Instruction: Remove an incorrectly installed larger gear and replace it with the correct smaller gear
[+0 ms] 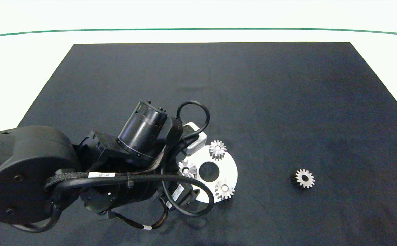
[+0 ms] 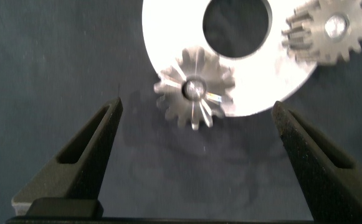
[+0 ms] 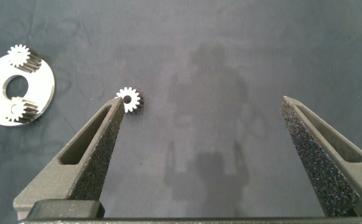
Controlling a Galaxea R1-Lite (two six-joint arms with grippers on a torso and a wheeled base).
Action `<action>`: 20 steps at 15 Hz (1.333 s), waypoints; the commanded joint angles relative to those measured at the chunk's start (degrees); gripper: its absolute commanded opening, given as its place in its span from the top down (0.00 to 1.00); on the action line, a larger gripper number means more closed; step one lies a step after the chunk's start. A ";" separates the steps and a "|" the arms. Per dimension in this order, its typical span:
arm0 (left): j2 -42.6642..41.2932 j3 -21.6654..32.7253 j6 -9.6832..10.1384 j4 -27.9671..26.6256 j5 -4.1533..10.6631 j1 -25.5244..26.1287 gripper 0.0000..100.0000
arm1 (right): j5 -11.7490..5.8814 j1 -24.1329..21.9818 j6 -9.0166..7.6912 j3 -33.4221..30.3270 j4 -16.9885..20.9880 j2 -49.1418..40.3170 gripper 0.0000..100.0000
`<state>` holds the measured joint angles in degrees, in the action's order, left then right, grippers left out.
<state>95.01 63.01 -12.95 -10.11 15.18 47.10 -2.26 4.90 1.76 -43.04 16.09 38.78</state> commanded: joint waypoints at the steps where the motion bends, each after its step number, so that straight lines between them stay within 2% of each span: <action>1: 2.28 0.09 -0.06 1.32 0.12 -0.87 0.00 | -0.03 0.02 0.00 -0.02 0.08 -0.02 0.00; 11: 4.39 -1.14 0.03 5.01 0.12 -1.93 0.00 | -0.03 0.02 0.09 -0.02 0.08 -0.02 0.00; 15: 4.39 -0.96 0.91 5.10 0.12 -1.84 0.00 | 0.06 0.02 0.09 -0.02 0.08 -0.02 0.00; 18: 4.48 -0.44 1.26 5.01 0.12 -1.93 0.05 | -0.03 0.02 0.09 -0.02 0.08 -0.02 0.00; 20: 4.39 -0.26 2.58 4.83 0.12 -1.84 0.10 | -0.03 0.02 0.09 -0.02 0.08 -0.02 0.00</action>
<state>99.39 62.60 -10.30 -5.21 15.19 45.20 -2.26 4.90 1.84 -43.04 16.07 38.78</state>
